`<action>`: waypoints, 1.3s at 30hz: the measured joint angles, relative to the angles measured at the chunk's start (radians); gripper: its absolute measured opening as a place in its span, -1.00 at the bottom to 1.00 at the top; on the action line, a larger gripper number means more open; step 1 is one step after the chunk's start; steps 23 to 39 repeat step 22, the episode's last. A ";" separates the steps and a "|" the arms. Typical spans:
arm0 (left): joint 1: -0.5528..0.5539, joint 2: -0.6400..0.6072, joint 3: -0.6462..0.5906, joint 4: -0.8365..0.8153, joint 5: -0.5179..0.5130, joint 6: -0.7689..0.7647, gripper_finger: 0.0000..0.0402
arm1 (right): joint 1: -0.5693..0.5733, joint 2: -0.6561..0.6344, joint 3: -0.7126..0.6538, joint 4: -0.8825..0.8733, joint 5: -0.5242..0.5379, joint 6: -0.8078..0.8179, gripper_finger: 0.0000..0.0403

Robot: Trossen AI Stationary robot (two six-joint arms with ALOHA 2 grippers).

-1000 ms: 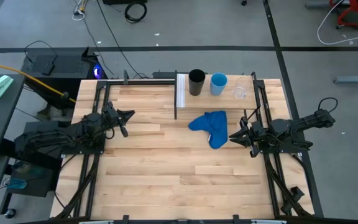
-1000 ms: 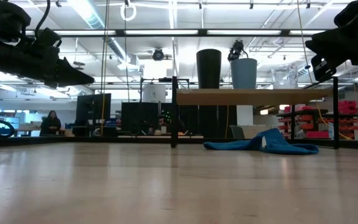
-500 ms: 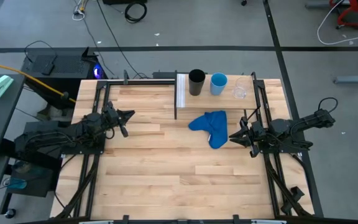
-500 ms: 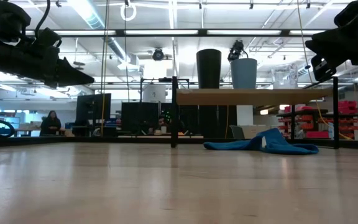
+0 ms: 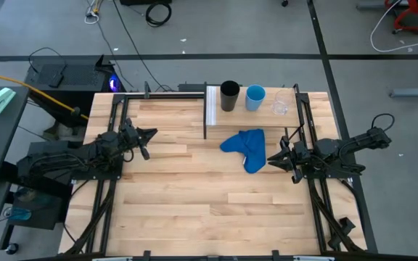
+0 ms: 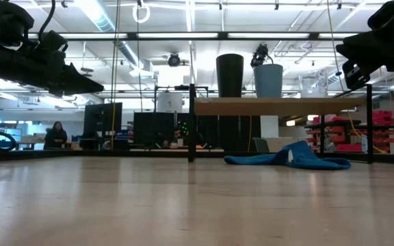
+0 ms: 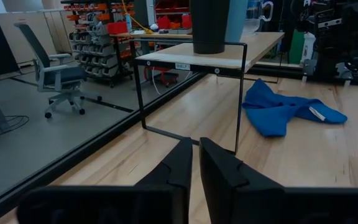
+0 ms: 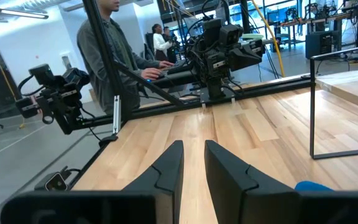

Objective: Stack small to large cups/mugs on shelf
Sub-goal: Return to Home Position

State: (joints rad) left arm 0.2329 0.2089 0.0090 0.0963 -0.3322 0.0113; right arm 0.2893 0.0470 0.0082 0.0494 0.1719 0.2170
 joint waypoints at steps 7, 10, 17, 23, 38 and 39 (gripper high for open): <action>0.000 0.000 0.000 0.000 0.000 0.000 -0.82 | 0.000 0.000 0.000 0.000 0.000 0.000 -0.64; 0.000 0.000 0.000 0.000 0.000 0.000 -0.84 | 0.000 0.000 0.000 0.000 0.000 0.000 -0.64; 0.000 0.000 0.000 0.000 0.000 0.000 -0.83 | 0.000 0.000 0.000 0.000 0.000 0.000 -0.64; 0.000 0.000 0.000 0.000 0.000 0.000 -0.80 | 0.000 0.000 0.000 0.000 0.000 0.000 -0.64; 0.000 0.000 0.000 0.000 0.000 0.000 -0.80 | 0.000 0.000 0.000 0.000 0.000 0.000 -0.64; 0.000 0.000 0.000 0.000 0.000 0.000 -0.80 | 0.000 0.000 0.000 0.000 0.000 0.000 -0.64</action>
